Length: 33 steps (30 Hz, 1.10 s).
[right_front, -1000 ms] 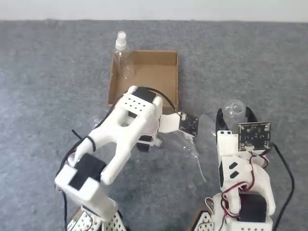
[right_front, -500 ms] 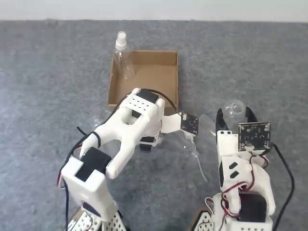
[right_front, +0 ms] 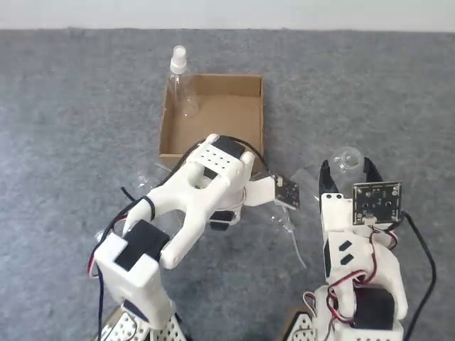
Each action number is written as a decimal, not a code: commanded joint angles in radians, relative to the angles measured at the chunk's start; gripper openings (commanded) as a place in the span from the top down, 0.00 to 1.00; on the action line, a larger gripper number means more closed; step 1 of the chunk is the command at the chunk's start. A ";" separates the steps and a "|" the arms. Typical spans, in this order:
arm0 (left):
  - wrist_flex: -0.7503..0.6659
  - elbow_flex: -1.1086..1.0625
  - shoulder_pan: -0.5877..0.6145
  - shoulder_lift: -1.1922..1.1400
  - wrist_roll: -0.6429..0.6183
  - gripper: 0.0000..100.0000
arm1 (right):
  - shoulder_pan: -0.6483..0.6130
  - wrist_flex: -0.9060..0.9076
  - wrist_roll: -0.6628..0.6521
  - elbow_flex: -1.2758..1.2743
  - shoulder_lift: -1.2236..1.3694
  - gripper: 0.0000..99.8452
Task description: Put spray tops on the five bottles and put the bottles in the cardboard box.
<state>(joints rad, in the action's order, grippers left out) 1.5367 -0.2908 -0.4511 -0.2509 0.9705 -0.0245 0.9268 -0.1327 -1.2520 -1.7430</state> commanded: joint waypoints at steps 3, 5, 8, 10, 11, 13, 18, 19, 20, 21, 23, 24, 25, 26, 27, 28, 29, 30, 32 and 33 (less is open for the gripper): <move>0.025 0.131 0.017 0.020 -0.057 0.93 | 0.013 -0.028 -0.009 0.058 -0.010 0.99; 0.018 0.148 0.032 0.014 -0.057 0.87 | 0.013 -0.028 -0.009 0.058 -0.010 0.99; 0.000 0.159 0.058 0.009 -0.032 0.78 | 0.015 -0.028 -0.009 0.058 -0.010 0.99; -0.014 0.153 0.071 0.009 0.038 0.78 | 0.015 -0.030 -0.011 0.058 -0.010 0.99; -0.017 0.153 0.075 0.008 0.068 0.79 | 0.015 -0.030 -0.011 0.058 -0.010 0.99; -0.018 0.153 0.075 0.008 0.103 0.80 | 0.015 -0.030 -0.011 0.058 -0.010 0.99; -0.089 0.151 0.074 0.006 0.124 0.80 | 0.013 -0.031 -0.011 0.058 -0.010 0.99; -0.109 0.151 0.074 0.003 0.124 0.80 | 0.010 -0.031 -0.011 0.058 -0.010 0.99; -0.121 0.151 0.074 -0.008 0.133 0.80 | 0.008 -0.031 -0.011 0.058 -0.010 0.99; -0.130 0.153 0.074 -0.025 0.150 0.80 | 0.008 -0.028 -0.011 0.058 -0.010 0.99; -0.144 0.159 0.068 -0.068 0.175 0.80 | 0.008 -0.027 -0.011 0.058 -0.010 0.99; -0.155 0.162 0.066 -0.087 0.178 0.80 | 0.008 -0.027 -0.011 0.058 -0.010 0.99; -0.161 0.173 0.066 -0.107 0.178 0.80 | 0.008 -0.027 -0.011 0.058 -0.010 0.99; -0.161 0.185 0.066 -0.127 0.178 0.80 | 0.008 -0.027 -0.011 0.058 -0.010 0.99; -0.158 0.197 0.068 -0.147 0.178 0.80 | 0.008 -0.027 -0.011 0.058 -0.010 0.99; -0.155 0.208 0.071 -0.164 0.176 0.80 | 0.008 -0.027 -0.011 0.058 -0.010 0.99; -0.155 0.213 0.072 -0.178 0.176 0.80 | 0.008 -0.027 -0.011 0.058 -0.010 0.99; -0.155 0.214 0.074 -0.190 0.176 0.80 | 0.008 -0.027 -0.011 0.058 -0.010 0.99; -0.146 0.217 0.074 -0.201 0.173 0.81 | 0.008 -0.028 -0.011 0.058 -0.010 0.99; -0.132 0.217 0.074 -0.201 0.173 0.82 | 0.008 -0.028 -0.011 0.058 -0.010 0.99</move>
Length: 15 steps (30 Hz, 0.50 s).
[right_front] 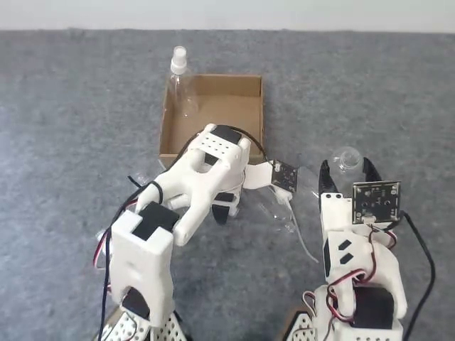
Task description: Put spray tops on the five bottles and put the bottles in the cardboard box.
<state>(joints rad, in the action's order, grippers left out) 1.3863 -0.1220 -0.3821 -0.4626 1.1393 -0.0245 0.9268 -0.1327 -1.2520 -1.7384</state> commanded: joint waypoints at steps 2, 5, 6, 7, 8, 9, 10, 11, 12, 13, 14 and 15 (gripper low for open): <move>0.044 0.048 -0.003 0.009 0.005 0.86 | 0.008 -0.028 -0.011 0.058 -0.015 0.99; 0.087 0.048 -0.005 0.009 0.005 0.91 | 0.008 -0.030 -0.011 0.058 -0.015 0.99; 0.095 0.048 -0.005 0.009 0.005 0.92 | 0.008 -0.030 -0.011 0.058 -0.015 0.99; 0.106 0.048 -0.005 0.009 0.003 0.94 | 0.008 -0.030 -0.011 0.058 -0.015 0.99; 0.114 0.048 -0.005 0.009 0.003 0.95 | 0.008 -0.030 -0.011 0.058 -0.015 0.99; 0.120 0.048 -0.005 0.009 -0.009 0.95 | 0.008 -0.030 -0.011 0.058 -0.015 0.99; 0.120 0.050 -0.005 0.011 -0.038 0.95 | 0.008 -0.030 -0.011 0.058 -0.015 0.99; 0.120 0.051 -0.009 0.011 -0.069 0.95 | 0.008 -0.030 -0.011 0.058 -0.015 0.99; 0.121 0.053 -0.020 0.011 -0.092 0.95 | 0.008 -0.030 -0.011 0.058 -0.015 0.99; 0.132 0.059 -0.029 0.011 -0.112 0.95 | 0.008 -0.030 -0.011 0.058 -0.015 0.99; 0.147 0.067 -0.040 0.011 -0.126 0.95 | 0.008 -0.028 -0.011 0.058 -0.015 0.99; 0.167 0.076 -0.051 0.011 -0.137 0.95 | 0.008 -0.028 -0.011 0.058 -0.015 0.99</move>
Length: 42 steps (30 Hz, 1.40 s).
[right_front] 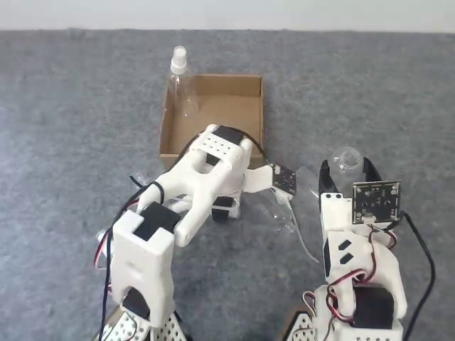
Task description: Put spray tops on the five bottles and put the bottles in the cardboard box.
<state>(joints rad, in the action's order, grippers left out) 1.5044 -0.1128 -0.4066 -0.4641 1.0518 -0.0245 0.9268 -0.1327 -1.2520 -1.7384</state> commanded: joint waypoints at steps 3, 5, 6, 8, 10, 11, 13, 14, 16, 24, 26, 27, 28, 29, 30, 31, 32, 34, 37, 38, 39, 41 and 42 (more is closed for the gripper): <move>0.103 0.114 -0.046 0.012 -0.097 0.95 | 0.008 -0.025 -0.011 0.058 -0.015 0.99; 0.120 0.147 -0.048 0.012 -0.129 0.97 | 0.008 -0.025 -0.011 0.058 -0.015 0.99; 0.129 0.157 -0.048 0.012 -0.141 0.97 | 0.008 -0.025 -0.011 0.058 -0.015 0.99; 0.163 0.173 -0.049 0.012 -0.149 0.98 | 0.008 -0.024 -0.011 0.058 -0.015 0.99; 0.195 0.177 -0.049 0.014 -0.152 0.98 | 0.008 -0.024 -0.011 0.058 -0.015 0.99; 0.201 0.177 -0.049 0.021 -0.163 0.98 | 0.008 -0.024 -0.011 0.058 -0.015 0.99; 0.203 0.171 -0.041 0.052 -0.192 0.98 | 0.008 -0.024 -0.011 0.058 -0.015 0.99; 0.203 0.171 -0.041 0.071 -0.210 0.98 | 0.008 -0.024 -0.009 0.058 -0.015 0.99; 0.204 0.170 -0.043 0.114 -0.276 0.98 | 0.008 -0.024 -0.009 0.058 -0.015 0.99; 0.181 0.151 -0.057 0.170 -0.661 0.98 | 0.013 -0.024 -0.008 0.058 -0.015 0.99; 0.129 0.090 -0.061 0.184 -0.749 0.98 | 0.013 -0.024 -0.008 0.058 -0.015 0.99; 0.101 0.053 -0.066 0.192 -0.787 0.98 | 0.013 -0.024 -0.008 0.058 -0.015 0.99; 0.064 0.013 -0.069 0.203 -0.819 0.98 | 0.012 -0.024 -0.008 0.058 -0.015 0.99; 0.025 -0.031 -0.078 0.212 -0.853 0.98 | 0.012 -0.024 -0.008 0.058 -0.015 0.99; -0.009 -0.070 -0.080 0.224 -0.885 0.97 | 0.012 -0.024 -0.008 0.058 -0.015 0.99; -0.043 -0.110 -0.081 0.239 -0.918 0.97 | 0.012 -0.024 -0.008 0.058 -0.015 0.99; -0.074 -0.147 -0.080 0.253 -0.944 0.97 | 0.012 -0.024 -0.008 0.057 -0.015 0.99; -0.130 -0.213 -0.078 0.282 -0.979 0.97 | 0.010 -0.024 -0.008 0.054 -0.015 0.99; -0.193 -0.285 -0.063 0.321 -1.005 0.97 | 0.008 -0.031 -0.009 0.046 -0.015 0.99; -0.207 -0.302 -0.054 0.333 -1.010 0.96 | 0.008 -0.031 -0.009 0.046 -0.015 0.99; -0.219 -0.317 -0.043 0.344 -1.011 0.95 | 0.008 -0.030 -0.009 0.046 -0.015 0.99; -0.230 -0.340 -0.028 0.358 -1.007 0.91 | 0.008 -0.030 -0.009 0.046 -0.015 0.99; -0.236 -0.348 -0.020 0.358 -1.005 0.89 | 0.008 -0.030 -0.009 0.046 -0.015 0.99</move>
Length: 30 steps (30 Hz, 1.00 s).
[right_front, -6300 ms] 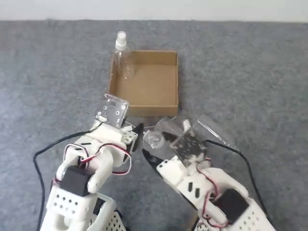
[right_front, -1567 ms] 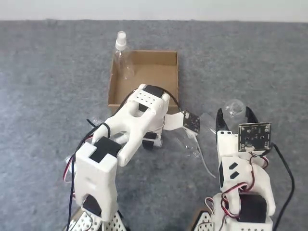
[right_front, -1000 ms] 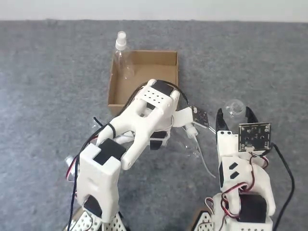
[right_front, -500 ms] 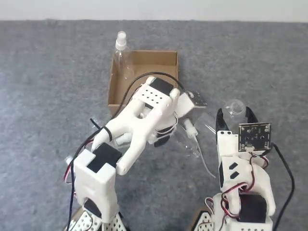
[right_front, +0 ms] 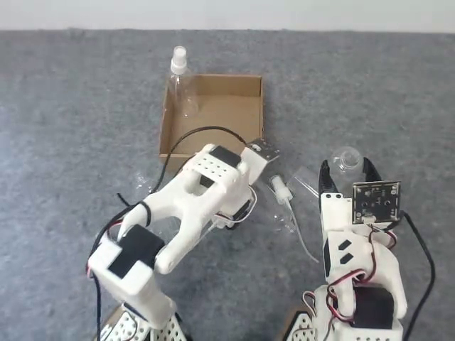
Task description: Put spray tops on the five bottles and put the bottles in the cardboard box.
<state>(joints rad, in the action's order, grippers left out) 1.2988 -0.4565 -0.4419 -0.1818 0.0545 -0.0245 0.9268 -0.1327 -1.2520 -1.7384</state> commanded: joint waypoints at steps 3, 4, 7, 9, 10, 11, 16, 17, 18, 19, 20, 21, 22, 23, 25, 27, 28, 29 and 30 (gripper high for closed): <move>-0.041 -0.018 0.032 0.068 0.018 0.85 | 0.008 -0.030 -0.009 0.046 -0.015 0.99; -0.040 -0.019 0.032 0.063 0.025 0.84 | 0.008 -0.030 -0.009 0.046 -0.015 0.99; -0.023 -0.016 0.029 0.052 0.029 0.83 | 0.008 -0.030 -0.009 0.046 -0.015 0.99; -0.002 -0.013 0.028 0.038 0.060 0.80 | 0.008 -0.031 -0.009 0.041 -0.015 0.99; 0.005 -0.012 0.028 0.031 0.071 0.79 | 0.008 -0.031 -0.009 0.041 -0.015 0.99; 0.006 -0.012 0.031 0.021 0.077 0.79 | 0.008 -0.031 -0.009 0.041 -0.015 0.99; -0.002 -0.001 0.032 -0.052 0.077 0.79 | 0.008 -0.031 -0.009 0.041 -0.015 0.99; 0.003 0.013 0.032 -0.069 0.077 0.79 | 0.008 -0.031 -0.009 0.041 -0.015 0.99; 0.006 0.027 0.034 -0.086 0.075 0.80 | 0.008 -0.031 -0.009 0.041 -0.015 0.99; 0.008 0.042 0.034 -0.101 0.075 0.82 | 0.008 -0.030 -0.009 0.041 -0.015 0.99; 0.017 0.059 0.034 -0.115 0.075 0.85 | 0.008 -0.030 -0.009 0.041 -0.015 0.99; 0.034 0.081 0.031 -0.127 0.075 0.87 | 0.008 -0.030 -0.009 0.041 -0.015 0.99; 0.057 0.102 0.026 -0.132 0.075 0.90 | 0.008 -0.030 -0.009 0.041 -0.015 0.99; 0.081 0.125 0.025 -0.137 0.075 0.92 | 0.008 -0.030 -0.009 0.041 -0.015 0.99; 0.129 0.168 0.025 -0.138 0.077 0.96 | 0.008 -0.030 -0.009 0.041 -0.015 0.99; 0.164 0.200 0.023 -0.138 0.077 0.98 | 0.008 -0.030 -0.009 0.041 -0.015 0.99; 0.178 0.211 0.023 -0.138 0.077 0.98 | 0.008 -0.030 -0.009 0.041 -0.015 0.99; 0.189 0.219 0.023 -0.138 0.077 0.98 | 0.008 -0.030 -0.009 0.041 -0.015 0.99; 0.198 0.223 0.023 -0.137 0.077 0.98 | 0.008 -0.030 -0.009 0.041 -0.015 0.99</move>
<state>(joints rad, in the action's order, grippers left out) 1.4507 -0.2954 -0.4173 -0.3307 0.1250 -0.0245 0.9268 -0.1327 -1.2520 -1.7384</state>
